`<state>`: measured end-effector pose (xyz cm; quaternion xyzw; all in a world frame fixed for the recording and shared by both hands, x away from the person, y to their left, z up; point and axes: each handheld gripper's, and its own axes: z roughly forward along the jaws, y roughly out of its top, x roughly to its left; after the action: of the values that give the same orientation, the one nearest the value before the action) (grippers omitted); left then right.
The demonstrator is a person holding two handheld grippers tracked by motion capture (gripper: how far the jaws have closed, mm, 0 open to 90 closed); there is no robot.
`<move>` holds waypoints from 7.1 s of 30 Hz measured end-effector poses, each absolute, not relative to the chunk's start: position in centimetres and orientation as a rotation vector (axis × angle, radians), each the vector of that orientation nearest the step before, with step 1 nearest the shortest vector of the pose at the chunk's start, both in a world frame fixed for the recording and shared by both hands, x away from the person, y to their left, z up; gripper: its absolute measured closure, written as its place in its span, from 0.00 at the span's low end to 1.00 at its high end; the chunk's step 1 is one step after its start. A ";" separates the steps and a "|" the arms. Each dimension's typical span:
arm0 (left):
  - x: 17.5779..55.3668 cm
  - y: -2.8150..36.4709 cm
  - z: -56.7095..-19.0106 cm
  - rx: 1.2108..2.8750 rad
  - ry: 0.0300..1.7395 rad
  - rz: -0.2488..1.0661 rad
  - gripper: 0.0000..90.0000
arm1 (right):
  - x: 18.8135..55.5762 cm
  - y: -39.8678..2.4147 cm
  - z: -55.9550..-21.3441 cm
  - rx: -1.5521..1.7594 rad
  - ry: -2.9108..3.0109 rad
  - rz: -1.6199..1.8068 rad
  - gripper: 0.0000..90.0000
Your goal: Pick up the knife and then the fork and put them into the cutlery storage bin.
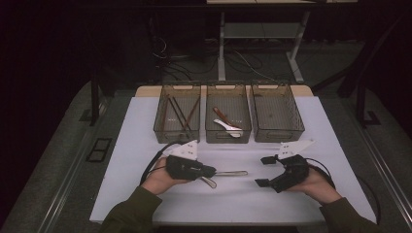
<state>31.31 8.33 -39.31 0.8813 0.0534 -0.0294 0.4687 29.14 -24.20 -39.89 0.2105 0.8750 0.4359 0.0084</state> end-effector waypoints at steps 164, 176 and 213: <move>27.7 16.1 -43.9 2.068 0.682 0.162 0.00 | 47.4 -29.8 -39.8 1.333 2.485 0.733 0.87; 27.8 16.2 -43.8 2.075 0.675 0.172 0.03 | 45.3 -31.0 -37.4 1.345 2.358 0.955 0.52; 30.0 16.7 -43.2 2.166 0.798 0.176 0.99 | 32.6 -28.7 -40.5 1.086 2.326 1.193 0.18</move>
<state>30.04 16.67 -43.22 0.8567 0.3157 0.0696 0.4018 32.60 -28.67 -40.51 0.3791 0.8118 0.4163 0.1547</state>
